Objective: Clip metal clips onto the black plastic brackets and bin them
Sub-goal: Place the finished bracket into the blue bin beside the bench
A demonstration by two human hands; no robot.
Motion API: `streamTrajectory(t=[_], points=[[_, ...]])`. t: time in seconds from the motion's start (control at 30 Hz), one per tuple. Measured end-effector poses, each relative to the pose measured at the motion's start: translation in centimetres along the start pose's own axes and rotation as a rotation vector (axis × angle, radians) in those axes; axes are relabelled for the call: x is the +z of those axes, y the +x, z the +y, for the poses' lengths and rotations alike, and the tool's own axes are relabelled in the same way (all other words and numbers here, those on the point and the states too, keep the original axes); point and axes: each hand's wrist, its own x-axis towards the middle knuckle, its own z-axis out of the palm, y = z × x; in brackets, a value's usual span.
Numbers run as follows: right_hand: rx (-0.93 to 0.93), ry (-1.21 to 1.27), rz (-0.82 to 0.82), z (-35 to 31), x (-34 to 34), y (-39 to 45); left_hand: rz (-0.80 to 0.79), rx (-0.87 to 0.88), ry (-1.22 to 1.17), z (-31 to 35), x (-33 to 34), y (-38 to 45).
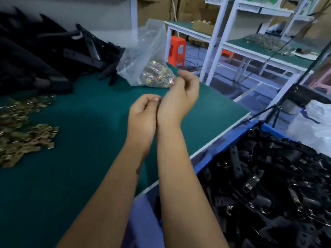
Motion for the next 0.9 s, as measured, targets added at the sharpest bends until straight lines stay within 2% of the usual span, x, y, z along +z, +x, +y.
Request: streamTrajectory(t=[0.2, 0.3, 0.4, 0.57, 0.67, 0.9], points=[[0.114, -0.327, -0.788, 5.4, 7.6, -10.6, 0.439, 0.091, 0.071, 2.9, -13.0, 1.6], [0.063, -0.462, -0.969, 7.7, 9.9, -14.1, 0.607, 0.13, 0.293, 3.6, -18.6, 2.2], [0.021, -0.563, -1.015, 10.0, 11.3, -15.3, 0.759, 0.126, 0.464, 4.3, -23.4, 2.6], [-0.052, -0.703, -0.935, 13.6, 11.5, -12.7, 0.919, 0.022, 0.533, 4.1, -27.8, 2.8], [-0.09, -0.827, -0.93, 15.1, 12.4, -10.6, 0.9, -0.023, 0.559, 3.3, -28.4, 2.9], [0.127, -0.995, -1.147, 15.5, 15.2, -9.4, 0.75, -0.087, 0.661, 3.0, -28.2, 4.0]])
